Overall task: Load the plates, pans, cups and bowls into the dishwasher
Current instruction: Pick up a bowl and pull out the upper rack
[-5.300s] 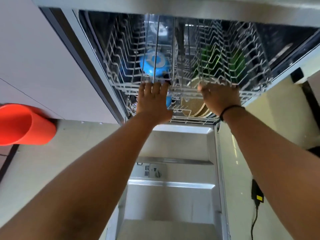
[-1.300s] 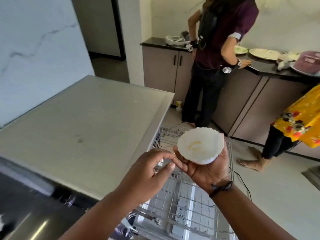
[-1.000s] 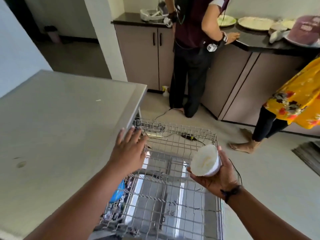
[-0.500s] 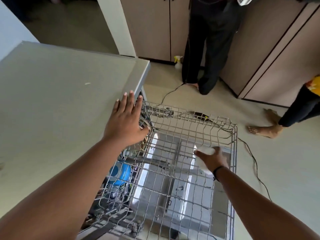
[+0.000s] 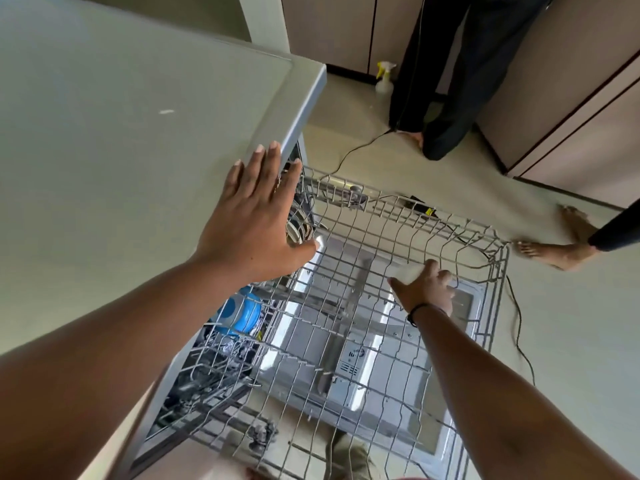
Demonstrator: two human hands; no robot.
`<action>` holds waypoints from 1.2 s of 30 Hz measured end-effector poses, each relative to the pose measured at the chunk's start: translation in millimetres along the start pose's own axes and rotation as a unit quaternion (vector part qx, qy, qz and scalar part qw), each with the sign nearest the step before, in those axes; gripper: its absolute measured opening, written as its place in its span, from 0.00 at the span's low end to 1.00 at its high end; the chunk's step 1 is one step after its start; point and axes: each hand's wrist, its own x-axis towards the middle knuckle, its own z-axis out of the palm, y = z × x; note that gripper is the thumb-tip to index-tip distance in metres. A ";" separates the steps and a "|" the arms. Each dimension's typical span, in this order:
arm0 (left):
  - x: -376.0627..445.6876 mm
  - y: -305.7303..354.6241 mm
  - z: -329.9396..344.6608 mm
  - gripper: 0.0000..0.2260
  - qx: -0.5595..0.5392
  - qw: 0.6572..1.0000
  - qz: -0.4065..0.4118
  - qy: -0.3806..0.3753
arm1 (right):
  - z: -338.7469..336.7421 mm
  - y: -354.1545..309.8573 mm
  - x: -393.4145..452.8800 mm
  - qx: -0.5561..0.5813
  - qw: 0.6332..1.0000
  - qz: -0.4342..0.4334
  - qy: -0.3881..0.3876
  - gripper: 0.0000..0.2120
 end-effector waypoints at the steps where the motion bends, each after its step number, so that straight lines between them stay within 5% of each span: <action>1: 0.2 0.5 -0.1 0.47 0.000 1.000 0.001 0.000 | 0.8 -1.1 0.4 -0.003 1.000 0.002 0.001 0.42; 21: 1.5 0.5 0.7 0.47 0.007 1.000 0.005 0.006 | 6.8 -0.9 13.6 -0.053 0.997 -0.040 0.040 0.42; 36: -12.3 4.0 -8.5 0.44 -0.058 0.998 -0.025 0.007 | -43.6 -23.3 -97.2 -0.176 0.945 -0.264 0.080 0.45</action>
